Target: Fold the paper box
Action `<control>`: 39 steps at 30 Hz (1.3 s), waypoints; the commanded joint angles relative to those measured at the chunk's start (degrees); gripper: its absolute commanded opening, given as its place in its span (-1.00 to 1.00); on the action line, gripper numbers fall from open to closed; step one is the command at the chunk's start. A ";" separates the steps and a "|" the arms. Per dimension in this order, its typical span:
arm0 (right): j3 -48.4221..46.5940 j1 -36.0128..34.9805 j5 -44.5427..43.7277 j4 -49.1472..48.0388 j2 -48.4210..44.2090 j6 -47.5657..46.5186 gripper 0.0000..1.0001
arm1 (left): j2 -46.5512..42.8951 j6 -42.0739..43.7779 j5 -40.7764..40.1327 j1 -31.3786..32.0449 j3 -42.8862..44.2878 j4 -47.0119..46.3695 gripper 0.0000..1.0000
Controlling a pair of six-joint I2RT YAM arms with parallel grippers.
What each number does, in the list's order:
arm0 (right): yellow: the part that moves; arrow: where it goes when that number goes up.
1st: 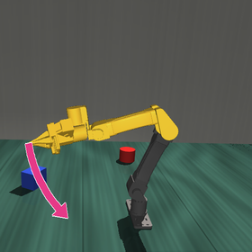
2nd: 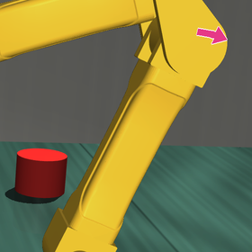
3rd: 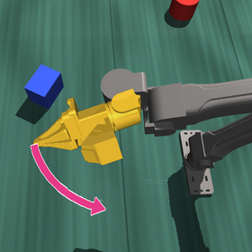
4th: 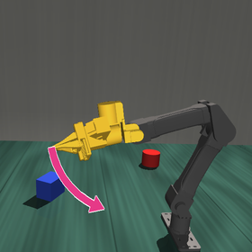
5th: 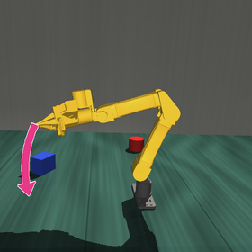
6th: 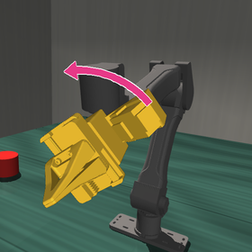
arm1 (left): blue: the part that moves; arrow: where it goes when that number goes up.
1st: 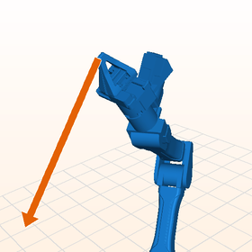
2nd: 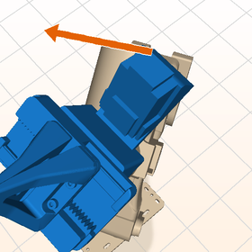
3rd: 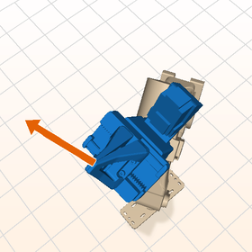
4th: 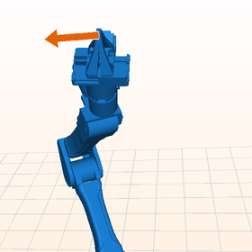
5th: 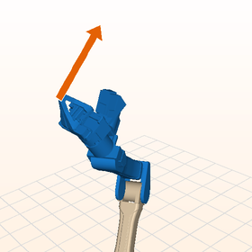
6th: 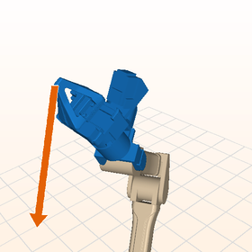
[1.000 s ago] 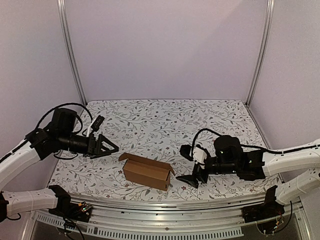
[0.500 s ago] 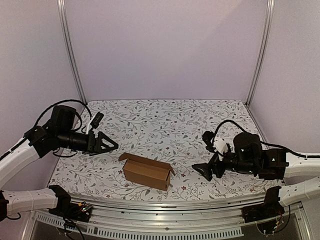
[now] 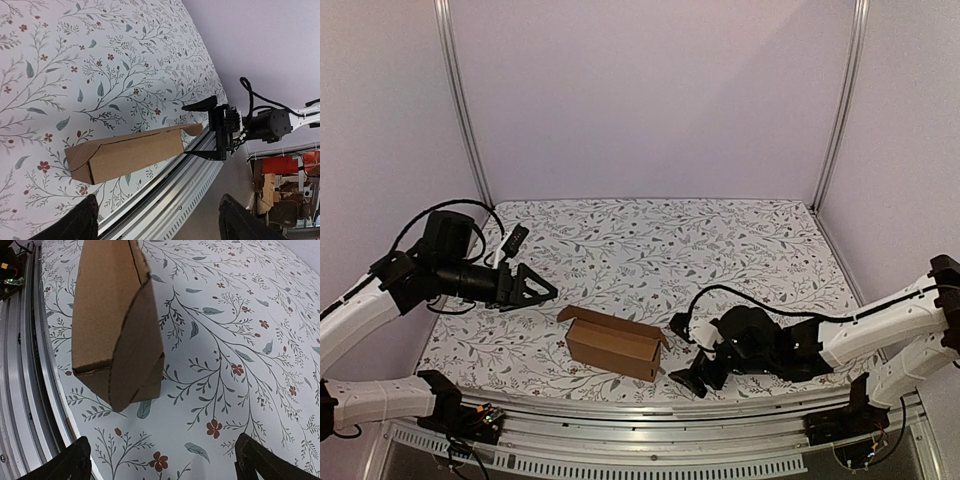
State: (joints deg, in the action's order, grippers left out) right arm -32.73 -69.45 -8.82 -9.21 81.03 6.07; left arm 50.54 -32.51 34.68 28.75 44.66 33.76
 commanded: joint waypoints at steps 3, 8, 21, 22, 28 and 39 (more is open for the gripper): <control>-2.17 -0.53 2.28 -12.83 5.97 -4.07 0.98 | -0.61 1.23 0.44 -0.18 -0.43 0.50 0.61; -4.99 -0.52 6.33 -15.76 10.52 -5.24 0.98 | -0.58 1.63 0.99 -0.19 -0.63 0.39 0.61; -6.91 -0.54 8.01 -19.09 15.80 -4.92 0.84 | -0.80 2.60 1.57 -0.24 -1.11 0.18 0.61; -6.84 -0.56 7.81 -19.01 15.88 -4.92 0.82 | -0.80 2.56 1.59 -0.22 -1.15 0.13 0.61; -5.97 -0.57 7.09 -19.18 16.50 -4.25 0.72 | -0.56 2.39 1.71 -0.23 -1.42 -0.18 0.61; -3.36 -0.53 6.69 -22.75 17.30 -2.26 0.62 | -0.10 1.95 1.67 -0.16 -1.40 -0.44 0.61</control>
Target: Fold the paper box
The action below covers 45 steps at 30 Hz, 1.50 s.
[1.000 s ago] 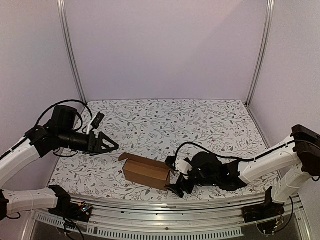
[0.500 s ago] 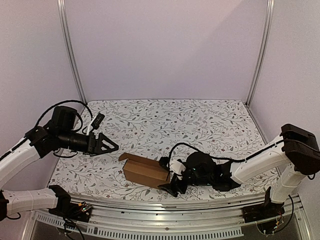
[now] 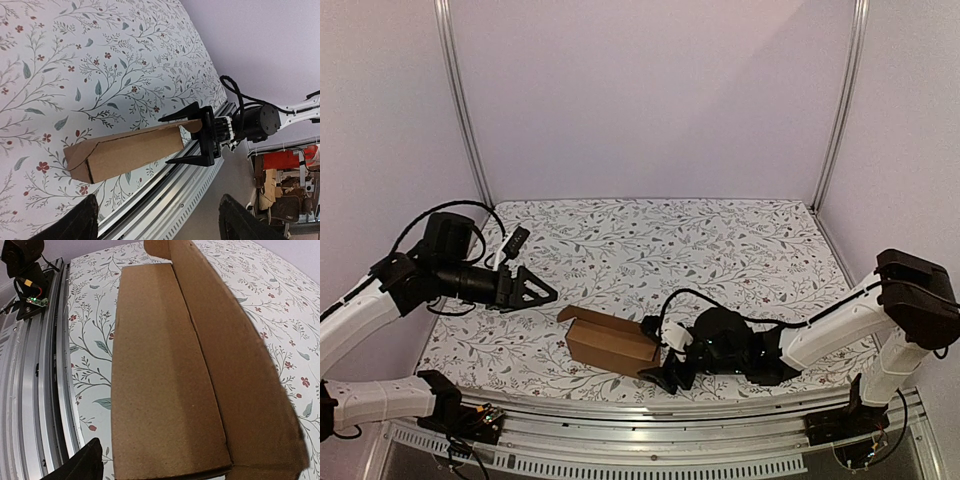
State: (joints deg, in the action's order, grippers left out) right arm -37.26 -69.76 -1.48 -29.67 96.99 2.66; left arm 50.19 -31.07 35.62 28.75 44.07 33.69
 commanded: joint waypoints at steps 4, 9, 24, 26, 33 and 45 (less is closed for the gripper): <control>1.65 -0.27 -0.89 -2.86 1.40 1.39 0.54 | 0.34 0.39 0.68 -0.24 -0.83 -0.50 0.61; 2.17 -0.26 -1.12 -3.82 1.80 1.56 0.45 | 0.34 0.10 0.55 -0.23 -0.77 -0.63 0.61; 2.80 -0.22 -0.83 -4.51 1.01 -0.77 -0.04 | 0.57 -0.13 0.51 -0.20 -0.74 -0.73 0.61; 2.95 -0.27 -0.88 -4.50 0.63 -1.39 -0.09 | 0.55 -0.11 0.44 -0.26 -0.61 -0.55 0.61; 4.98 -0.29 2.75 -3.59 -3.44 -6.59 -0.15 | 0.10 0.66 -0.87 -0.19 1.20 1.18 0.61; 2.50 1.44 10.70 20.69 -20.21 -13.33 -0.13 | 1.81 -0.74 4.58 -0.19 -0.87 -2.49 0.32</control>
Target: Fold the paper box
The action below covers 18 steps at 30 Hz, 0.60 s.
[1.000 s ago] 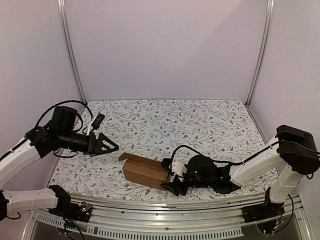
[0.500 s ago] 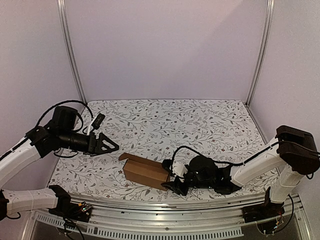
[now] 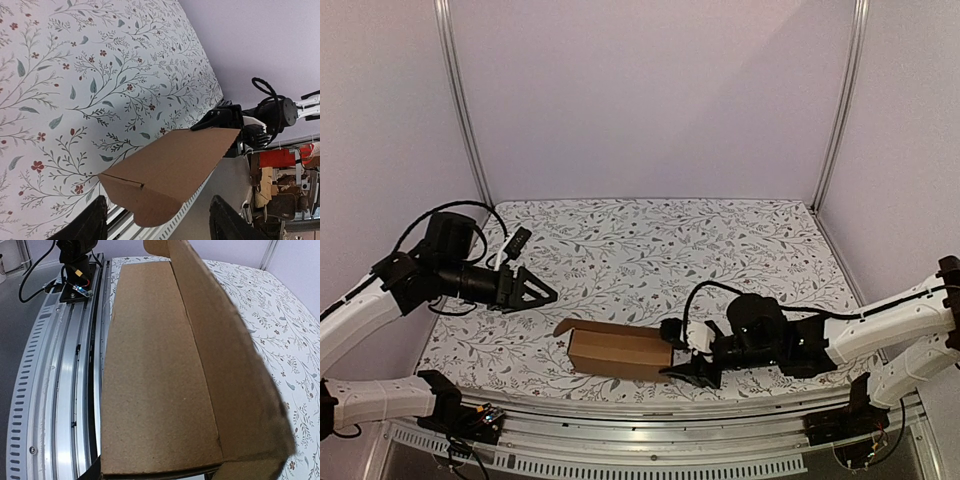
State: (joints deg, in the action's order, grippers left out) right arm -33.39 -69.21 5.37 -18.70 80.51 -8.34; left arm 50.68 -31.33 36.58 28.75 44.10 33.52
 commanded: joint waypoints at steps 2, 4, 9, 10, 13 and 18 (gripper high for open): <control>-1.49 1.17 4.52 11.67 -5.44 -2.62 -0.14 | 1.79 -1.20 4.90 -0.12 -1.51 -3.93 0.17; -1.59 1.51 4.64 12.77 -6.60 -2.65 -0.14 | 2.06 -2.66 7.52 0.03 -2.63 -6.70 0.04; -1.83 1.95 4.50 13.51 -7.81 -1.50 -0.14 | 3.35 -4.76 9.17 1.57 -4.33 -9.05 -0.22; -1.96 2.02 4.34 13.58 -7.78 -1.30 -0.14 | 3.42 -5.47 8.99 2.31 -4.81 -9.79 -0.25; -2.27 2.14 3.91 13.97 -7.69 -0.91 -0.14 | 3.60 -6.84 8.72 4.75 -5.85 -11.74 -0.31; -2.60 2.33 3.69 14.08 -7.41 -0.67 -0.14 | 3.43 -7.41 6.80 7.36 -6.74 -12.05 -0.35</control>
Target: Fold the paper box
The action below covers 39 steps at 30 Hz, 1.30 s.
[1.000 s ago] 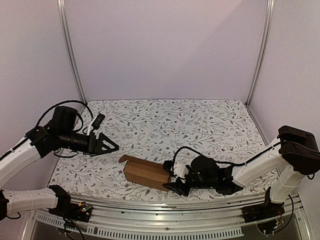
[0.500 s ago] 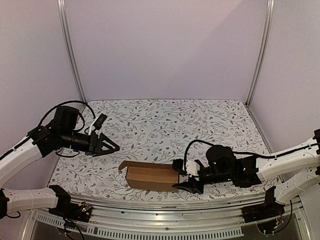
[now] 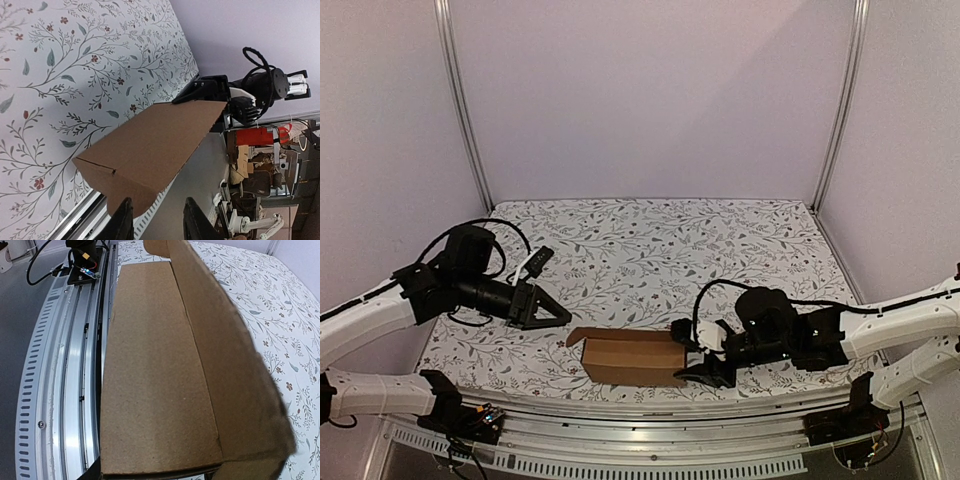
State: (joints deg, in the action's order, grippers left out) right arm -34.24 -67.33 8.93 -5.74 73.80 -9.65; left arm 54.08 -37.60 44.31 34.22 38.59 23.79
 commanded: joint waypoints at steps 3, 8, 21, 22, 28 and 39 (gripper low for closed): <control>-1.88 0.60 0.10 1.17 -0.59 0.75 -0.14 | 0.10 -1.28 -1.75 2.61 -1.96 -2.38 -0.38; -2.32 0.62 -0.05 1.17 -0.46 0.94 -0.14 | 0.85 -1.19 -3.53 4.20 -2.33 -2.80 -0.41; -2.67 0.70 -0.61 1.17 -0.11 1.73 -0.14 | 1.42 -0.99 -4.93 6.75 -1.95 -2.77 -0.47; -2.75 0.65 -0.63 1.17 -0.03 1.67 -0.14 | 1.42 -1.07 -5.20 6.96 -1.86 -2.82 -0.48; -2.85 0.68 -0.91 1.17 0.12 1.92 -0.15 | 2.23 -1.44 -6.13 8.16 -1.61 -3.07 -0.53; -2.76 0.67 -1.24 1.04 0.33 2.44 -0.17 | 4.04 -1.33 -7.62 9.81 -0.49 -3.16 -0.80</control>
State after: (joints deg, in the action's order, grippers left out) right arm -35.31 -67.05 8.23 -4.05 73.80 -7.94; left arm 57.36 -39.16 37.52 42.87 36.99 21.67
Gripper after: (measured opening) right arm 0.507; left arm 0.116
